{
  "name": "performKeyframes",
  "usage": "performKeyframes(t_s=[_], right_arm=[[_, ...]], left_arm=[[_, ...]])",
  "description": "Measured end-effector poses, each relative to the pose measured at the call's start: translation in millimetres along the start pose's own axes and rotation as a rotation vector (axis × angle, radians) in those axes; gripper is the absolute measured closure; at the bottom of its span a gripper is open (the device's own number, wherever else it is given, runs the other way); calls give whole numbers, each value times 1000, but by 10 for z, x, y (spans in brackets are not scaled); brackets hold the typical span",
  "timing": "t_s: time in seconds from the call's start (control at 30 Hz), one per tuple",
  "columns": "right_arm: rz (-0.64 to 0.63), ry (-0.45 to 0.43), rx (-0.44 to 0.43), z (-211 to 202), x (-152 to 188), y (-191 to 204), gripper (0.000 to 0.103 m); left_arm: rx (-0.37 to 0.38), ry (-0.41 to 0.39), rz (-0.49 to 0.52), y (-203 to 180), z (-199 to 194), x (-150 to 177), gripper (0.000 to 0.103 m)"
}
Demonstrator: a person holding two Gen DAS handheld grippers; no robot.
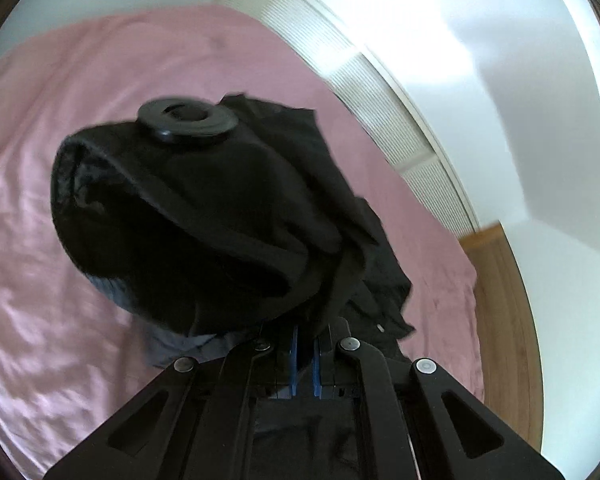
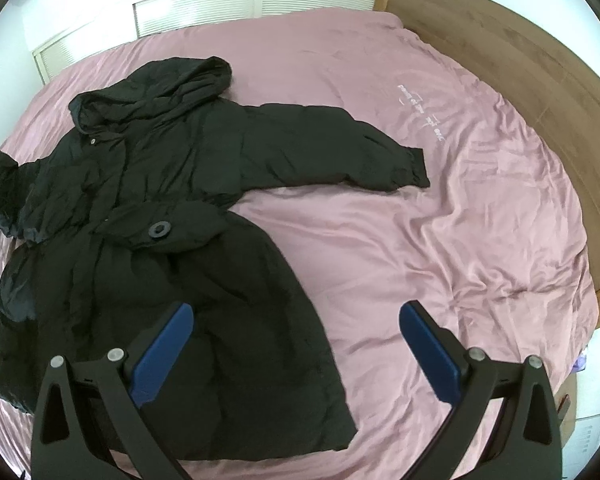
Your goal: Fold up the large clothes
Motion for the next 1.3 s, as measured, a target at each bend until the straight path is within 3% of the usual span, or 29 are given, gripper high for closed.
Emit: performKeyframes(t_s=[0.17, 0.43, 0.6, 0.9, 1.0, 1.1, 1.17, 1.3], right_arm=[[48, 11, 11, 109, 82, -381, 0], [90, 39, 62, 232, 250, -978, 0], [109, 62, 82, 305, 359, -1242, 0], [115, 89, 81, 427, 467, -1423, 0], [121, 96, 82, 456, 481, -1461, 0], [124, 100, 82, 478, 487, -1480, 0], [125, 99, 82, 481, 490, -1489, 0], [129, 99, 81, 481, 490, -1488, 0]], left_arm=[[34, 88, 67, -541, 534, 481, 99], [18, 213, 103, -925, 1310, 1186, 99], [-19, 271, 109, -949, 1691, 1554, 99], [-167, 352, 166, -1068, 2301, 2089, 94], [-196, 360, 189, -1159, 2365, 2167, 84], [-203, 365, 221, -1315, 2398, 2308, 66], [-193, 362, 244, -1422, 2404, 2356, 42], [-174, 360, 295, -1316, 2257, 2378, 37]])
Point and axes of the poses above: each gripper's, at about its wrist camera, not at the fingertips, and z roughly the way its jaws point, y to its left, x to its underside, the point moved 1 cm from there along z, roughly the way its jaws point, and after that the axes turned 12 degrees about -y, right-handed, at the moved point
